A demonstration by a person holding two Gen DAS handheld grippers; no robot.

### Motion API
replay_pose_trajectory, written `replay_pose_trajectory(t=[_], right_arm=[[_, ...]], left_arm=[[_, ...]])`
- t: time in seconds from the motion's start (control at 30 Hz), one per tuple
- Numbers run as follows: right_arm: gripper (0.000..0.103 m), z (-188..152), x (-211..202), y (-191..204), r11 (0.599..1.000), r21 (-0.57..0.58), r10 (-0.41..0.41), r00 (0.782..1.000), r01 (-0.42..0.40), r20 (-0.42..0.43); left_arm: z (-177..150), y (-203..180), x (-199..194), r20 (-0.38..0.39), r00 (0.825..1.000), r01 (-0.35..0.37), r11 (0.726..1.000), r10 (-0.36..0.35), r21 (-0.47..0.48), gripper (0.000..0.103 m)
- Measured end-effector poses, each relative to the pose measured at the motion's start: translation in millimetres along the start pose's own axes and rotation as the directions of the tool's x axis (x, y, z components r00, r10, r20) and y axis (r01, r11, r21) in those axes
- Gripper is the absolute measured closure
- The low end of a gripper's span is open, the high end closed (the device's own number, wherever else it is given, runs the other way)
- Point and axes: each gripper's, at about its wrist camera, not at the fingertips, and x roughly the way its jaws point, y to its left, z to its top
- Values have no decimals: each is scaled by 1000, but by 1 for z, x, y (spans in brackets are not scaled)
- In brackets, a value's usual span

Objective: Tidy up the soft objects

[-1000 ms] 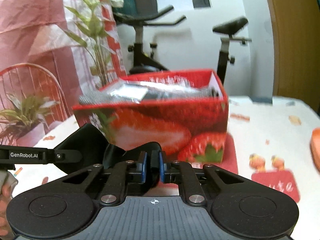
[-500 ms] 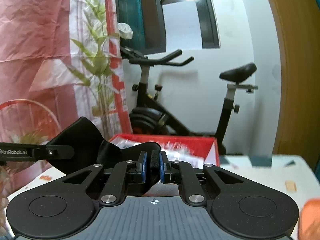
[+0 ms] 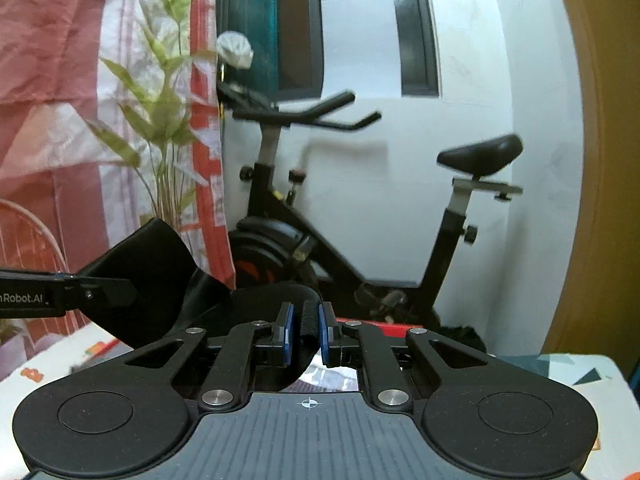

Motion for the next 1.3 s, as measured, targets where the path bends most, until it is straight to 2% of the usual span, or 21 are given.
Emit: replay_pose_trajectory(t=[0.13, 0.2, 0.3, 0.4, 0.47, 0.53, 0.6, 0.63, 0.67, 0.7, 0.77, 0.8, 0.83, 1.0, 1.1, 1.23, 1.3], right_arm=[[91, -15, 27, -7, 1000, -7, -5, 995, 4, -99], [96, -23, 35, -10, 1000, -8, -31, 989, 30, -145], [96, -32, 45, -15, 998, 5, -59, 977, 61, -205], [94, -34, 45, -19, 996, 8, -88, 974, 92, -206], [93, -32, 41, -22, 995, 17, -96, 975, 101, -202], [90, -29, 35, -24, 994, 30, -97, 976, 105, -194], [84, -23, 27, -25, 994, 43, -96, 979, 105, -180], [81, -20, 22, -25, 993, 52, -92, 980, 103, -174], [74, -16, 17, -25, 993, 61, -90, 981, 101, -171], [69, -13, 11, -24, 992, 73, -88, 982, 101, -167], [45, -6, -2, -24, 990, 98, -82, 985, 97, -149], [38, -2, -10, -22, 990, 109, -76, 988, 91, -137], [34, 2, -18, -21, 989, 117, -71, 989, 86, -127], [0, 22, -64, -16, 988, 155, 0, 998, 10, -64], [0, 34, -94, -11, 989, 148, 0, 999, 5, -34], [0, 48, -137, -4, 987, 163, -13, 1000, 14, -7], [0, 52, -157, 1, 986, 166, -25, 1000, 23, 12]], left_arm=[[-11, 6, 25, -101, 995, 7, 1000, -7, 2, 80], [-17, 10, 32, -135, 991, 2, 1000, -2, 2, 79], [-22, 14, 40, -178, 984, -23, 999, 29, 36, 70], [-21, 22, 40, -184, 982, -43, 998, 50, 40, 59], [-18, 25, 37, -184, 981, -57, 998, 64, 41, 41], [-15, 26, 30, -175, 979, -93, 994, 102, 60, 32], [-10, 25, 23, -162, 980, -106, 992, 116, 67, 19], [-7, 25, 20, -157, 980, -113, 991, 122, 68, 9], [-4, 25, 15, -149, 980, -124, 990, 133, 67, 3], [-1, 24, 8, -135, 980, -135, 989, 143, 65, 2], [6, 22, -5, -113, 981, -150, 987, 156, 62, 0], [11, 19, -10, -108, 980, -160, 985, 166, 64, 0], [14, 16, -16, -104, 978, -174, 982, 181, 70, 0], [26, -3, -50, -50, 966, -246, 963, 253, 105, 0], [31, -16, -71, -35, 962, -266, 958, 271, 108, 0], [37, -39, -110, 29, 932, -361, 925, 360, 116, 0], [40, -50, -129, 41, 932, -362, 925, 360, 114, 0]])
